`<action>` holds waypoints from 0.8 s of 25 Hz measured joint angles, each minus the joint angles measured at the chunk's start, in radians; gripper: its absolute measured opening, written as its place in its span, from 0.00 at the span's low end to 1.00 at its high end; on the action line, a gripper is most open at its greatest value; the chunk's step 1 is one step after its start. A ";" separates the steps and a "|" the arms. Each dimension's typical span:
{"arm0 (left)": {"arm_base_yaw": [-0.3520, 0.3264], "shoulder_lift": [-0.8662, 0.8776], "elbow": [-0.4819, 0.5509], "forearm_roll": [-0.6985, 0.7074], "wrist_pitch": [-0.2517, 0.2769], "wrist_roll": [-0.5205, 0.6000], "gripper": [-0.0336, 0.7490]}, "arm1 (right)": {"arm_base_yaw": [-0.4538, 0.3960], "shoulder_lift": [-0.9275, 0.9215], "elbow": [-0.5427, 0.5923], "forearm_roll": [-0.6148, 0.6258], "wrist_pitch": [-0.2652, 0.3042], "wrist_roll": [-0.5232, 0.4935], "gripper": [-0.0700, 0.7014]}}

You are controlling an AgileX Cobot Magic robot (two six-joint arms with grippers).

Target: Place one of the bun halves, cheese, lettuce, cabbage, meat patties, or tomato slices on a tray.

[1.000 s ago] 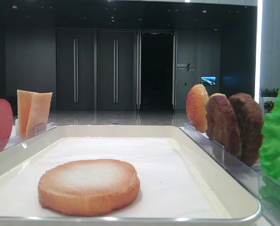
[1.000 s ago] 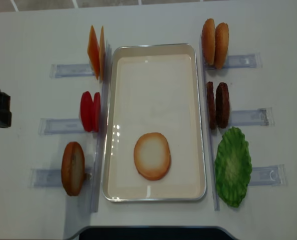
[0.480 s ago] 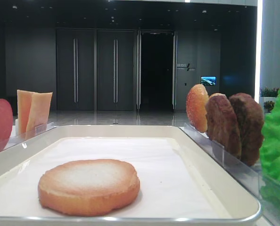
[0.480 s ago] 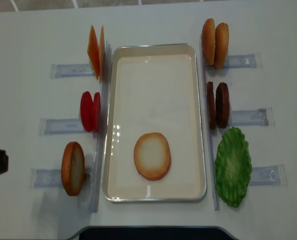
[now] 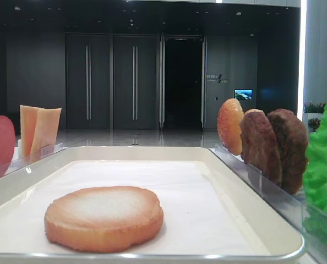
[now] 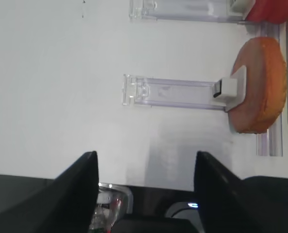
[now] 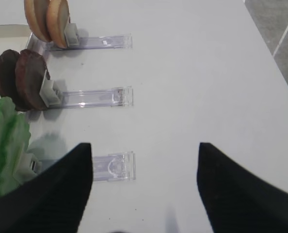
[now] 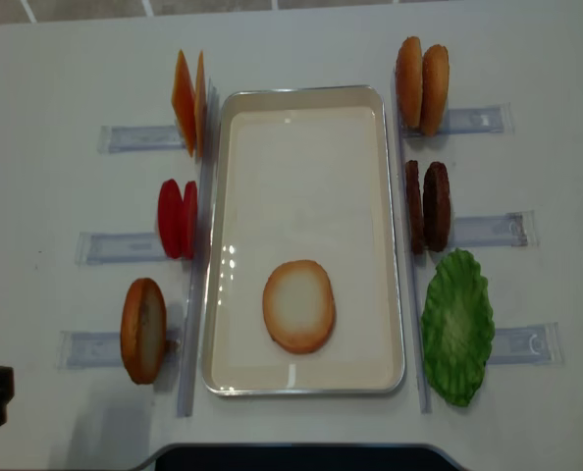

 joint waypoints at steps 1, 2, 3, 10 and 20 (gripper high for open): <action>0.000 -0.029 0.015 0.000 -0.010 -0.001 0.64 | 0.000 0.000 0.000 0.000 0.000 0.000 0.70; 0.000 -0.058 0.027 0.000 -0.017 -0.001 0.64 | 0.000 0.000 0.000 0.000 0.000 0.000 0.70; 0.000 -0.081 0.041 0.000 -0.023 -0.001 0.64 | 0.000 0.000 0.000 0.000 0.000 0.000 0.70; 0.000 -0.242 0.070 -0.001 -0.068 -0.001 0.64 | 0.000 0.000 0.000 0.000 0.000 0.000 0.70; 0.000 -0.398 0.083 -0.001 -0.097 -0.001 0.64 | 0.000 0.000 0.000 0.000 0.000 0.000 0.70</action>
